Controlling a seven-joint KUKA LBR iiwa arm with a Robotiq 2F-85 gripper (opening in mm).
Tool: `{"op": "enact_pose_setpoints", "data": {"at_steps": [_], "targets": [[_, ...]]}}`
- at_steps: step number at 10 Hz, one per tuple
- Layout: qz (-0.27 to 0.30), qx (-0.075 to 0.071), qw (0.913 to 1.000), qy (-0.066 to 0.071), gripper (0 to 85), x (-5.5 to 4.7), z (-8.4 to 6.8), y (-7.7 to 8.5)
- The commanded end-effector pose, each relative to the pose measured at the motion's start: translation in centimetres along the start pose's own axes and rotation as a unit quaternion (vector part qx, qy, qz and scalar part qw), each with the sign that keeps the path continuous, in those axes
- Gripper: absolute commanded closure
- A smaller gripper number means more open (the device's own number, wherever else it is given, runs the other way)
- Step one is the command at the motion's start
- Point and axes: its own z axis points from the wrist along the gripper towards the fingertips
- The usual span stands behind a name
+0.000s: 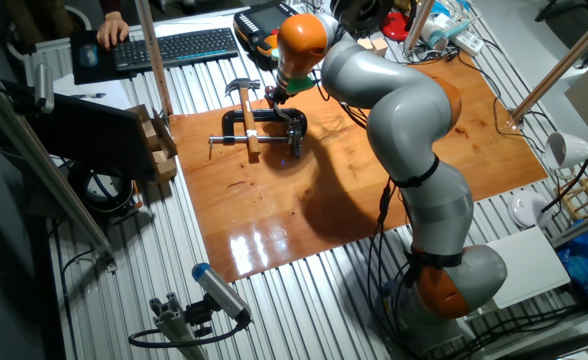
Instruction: Pull up the lever
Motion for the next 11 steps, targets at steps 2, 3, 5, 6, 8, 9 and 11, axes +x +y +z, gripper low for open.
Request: {"op": "enact_pose_setpoints", "data": {"at_steps": [2,3,5,6,8,9,11], "targets": [[0.000,0.002,1.0000,-0.002,85.0,0.1,0.2,0.1],[0.001,0.004,1.0000,-0.004,85.0,0.2,0.6,0.2],[0.003,0.002,1.0000,-0.004,85.0,0.5,1.2,0.3],[0.006,0.002,1.0000,-0.004,85.0,0.7,1.4,0.6],[0.010,0.004,0.9999,-0.001,85.0,0.9,1.3,0.9],[0.010,0.004,0.9999,0.000,85.0,0.9,1.3,0.9],[0.011,0.003,0.9999,-0.001,85.0,0.9,1.7,1.0]]}}
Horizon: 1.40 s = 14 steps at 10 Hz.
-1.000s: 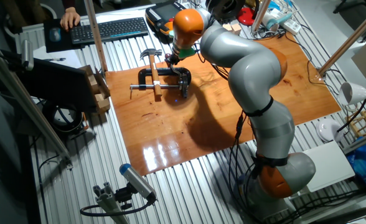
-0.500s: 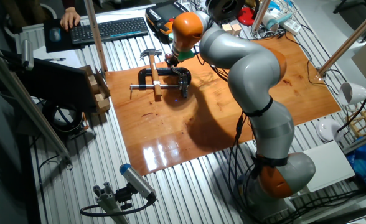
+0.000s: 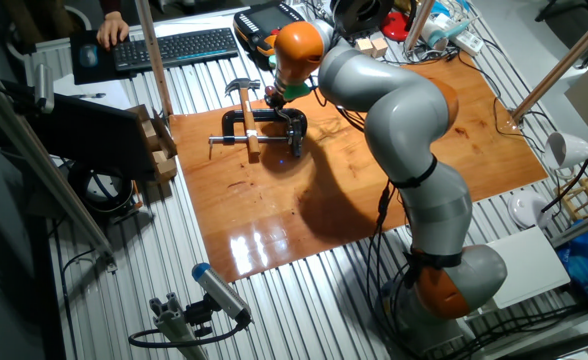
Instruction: Pull up the lever
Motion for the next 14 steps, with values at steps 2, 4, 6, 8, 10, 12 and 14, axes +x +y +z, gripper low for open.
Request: {"op": "enact_pose_setpoints", "data": {"at_steps": [2,4,6,8,10,12,14], "targets": [[0.001,-0.001,1.0000,-0.001,85.0,-0.04,0.33,0.08],[0.000,-0.001,1.0000,0.002,85.0,-0.03,0.53,0.11],[-0.002,-0.010,0.9999,0.010,85.0,-0.07,0.45,0.21],[0.007,-0.016,0.9998,0.007,51.0,-0.08,0.34,0.27],[0.014,-0.013,0.9998,0.000,34.0,-0.03,0.29,0.41],[0.011,-0.012,0.9999,0.001,34.0,-0.08,0.27,0.36],[0.006,-0.005,1.0000,0.001,34.0,-0.11,0.35,0.24]]}}
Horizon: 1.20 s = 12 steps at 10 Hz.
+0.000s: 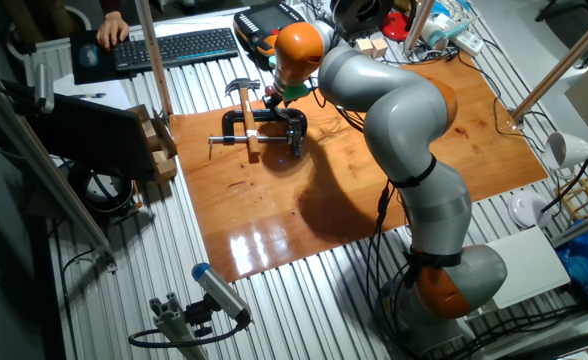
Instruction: Pull up the lever
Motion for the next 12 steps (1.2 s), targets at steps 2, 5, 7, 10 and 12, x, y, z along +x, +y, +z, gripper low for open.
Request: {"op": "enact_pose_setpoints", "data": {"at_steps": [2,5,7,10,12], "targets": [[-0.001,0.003,1.0000,0.000,51.0,0.04,0.13,-0.07],[0.001,0.007,1.0000,-0.004,51.0,0.01,0.25,-0.18],[0.002,0.010,0.9999,-0.006,51.0,-0.15,0.41,-0.38],[0.007,0.016,0.9998,-0.007,51.0,-0.12,0.73,-0.43],[0.016,0.019,0.9997,-0.008,51.0,-0.06,0.97,-0.44]]}}
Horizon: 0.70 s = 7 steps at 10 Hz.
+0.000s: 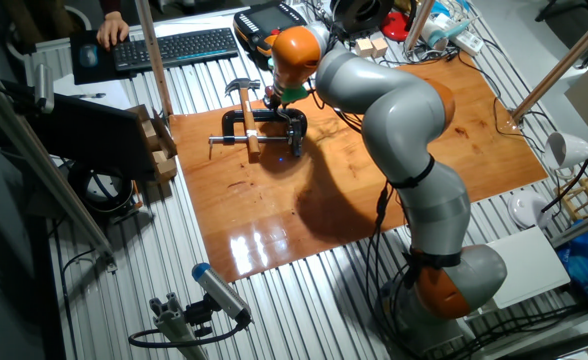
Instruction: Pull up the lever
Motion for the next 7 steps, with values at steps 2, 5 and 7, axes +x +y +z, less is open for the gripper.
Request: {"op": "enact_pose_setpoints", "data": {"at_steps": [2,5,7], "targets": [[0.003,-0.001,1.0000,-0.005,51.0,0.03,0.20,0.02],[0.006,0.001,0.9998,-0.020,51.0,-0.02,0.30,0.10],[0.002,0.001,0.9999,-0.015,51.0,0.00,0.57,0.00]]}}
